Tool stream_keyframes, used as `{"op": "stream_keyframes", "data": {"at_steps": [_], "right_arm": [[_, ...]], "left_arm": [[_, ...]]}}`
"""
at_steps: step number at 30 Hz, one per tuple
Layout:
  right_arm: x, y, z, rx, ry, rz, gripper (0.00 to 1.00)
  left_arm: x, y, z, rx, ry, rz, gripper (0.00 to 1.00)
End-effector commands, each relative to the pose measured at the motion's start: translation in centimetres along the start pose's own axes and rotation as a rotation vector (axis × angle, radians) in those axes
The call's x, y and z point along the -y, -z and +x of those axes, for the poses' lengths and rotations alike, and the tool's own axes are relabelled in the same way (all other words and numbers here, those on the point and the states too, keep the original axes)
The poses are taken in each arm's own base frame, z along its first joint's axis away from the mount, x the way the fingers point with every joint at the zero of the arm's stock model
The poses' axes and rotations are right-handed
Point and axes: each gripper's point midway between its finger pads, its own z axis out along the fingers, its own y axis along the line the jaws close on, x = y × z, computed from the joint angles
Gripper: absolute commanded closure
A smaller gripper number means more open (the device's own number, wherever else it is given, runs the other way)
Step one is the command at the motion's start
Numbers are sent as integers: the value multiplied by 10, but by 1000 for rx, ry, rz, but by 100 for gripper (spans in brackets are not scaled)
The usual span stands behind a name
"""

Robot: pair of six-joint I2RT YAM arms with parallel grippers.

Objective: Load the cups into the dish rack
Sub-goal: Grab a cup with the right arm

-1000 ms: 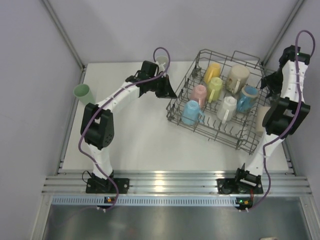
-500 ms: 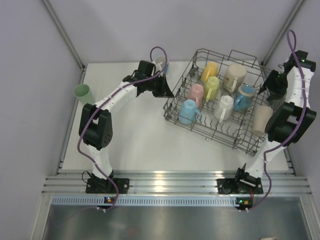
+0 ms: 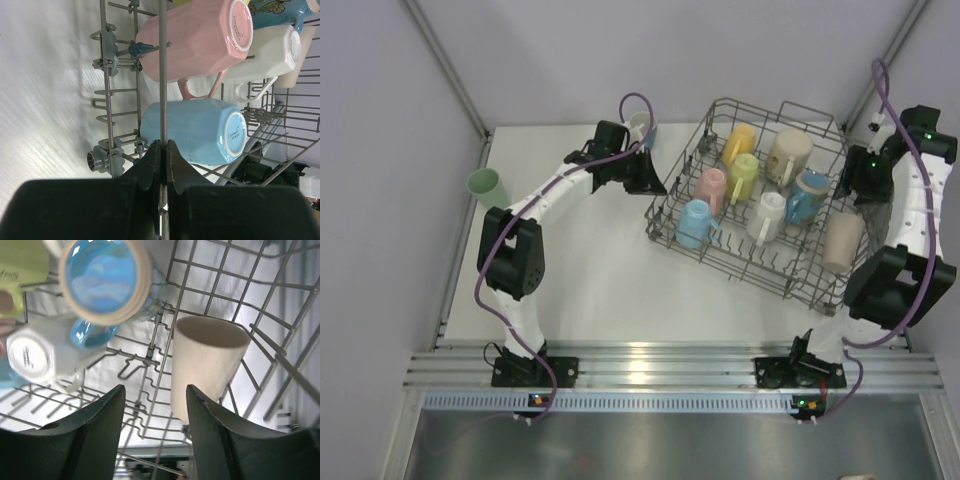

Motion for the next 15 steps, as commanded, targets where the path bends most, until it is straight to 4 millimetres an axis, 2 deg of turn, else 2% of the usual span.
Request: {"op": "stream_keyframes", "data": {"at_steps": [1, 3, 6, 8, 11, 12, 14, 15], "right_arm": [[-10, 30, -9, 128, 284, 40, 47], [-16, 33, -7, 120, 331, 10, 46], [-28, 35, -5, 107, 490, -88, 45], [-24, 30, -13, 112, 530, -109, 45], [-31, 11, -8, 35, 568, -235, 47], [-32, 11, 2, -12, 568, -266, 48], [-30, 10, -5, -4, 617, -262, 47], [-20, 10, -4, -34, 645, -224, 45]], "left_arm": [[9, 17, -34, 109, -80, 8, 100], [10, 17, -35, 112, -82, 11, 100], [13, 19, -36, 115, -86, 22, 100], [17, 21, -37, 122, -94, 29, 100], [22, 23, -37, 129, -111, 31, 100], [20, 23, -35, 127, -116, 25, 100], [24, 26, -35, 135, -123, 23, 100], [24, 27, -33, 136, -124, 21, 100]]}}
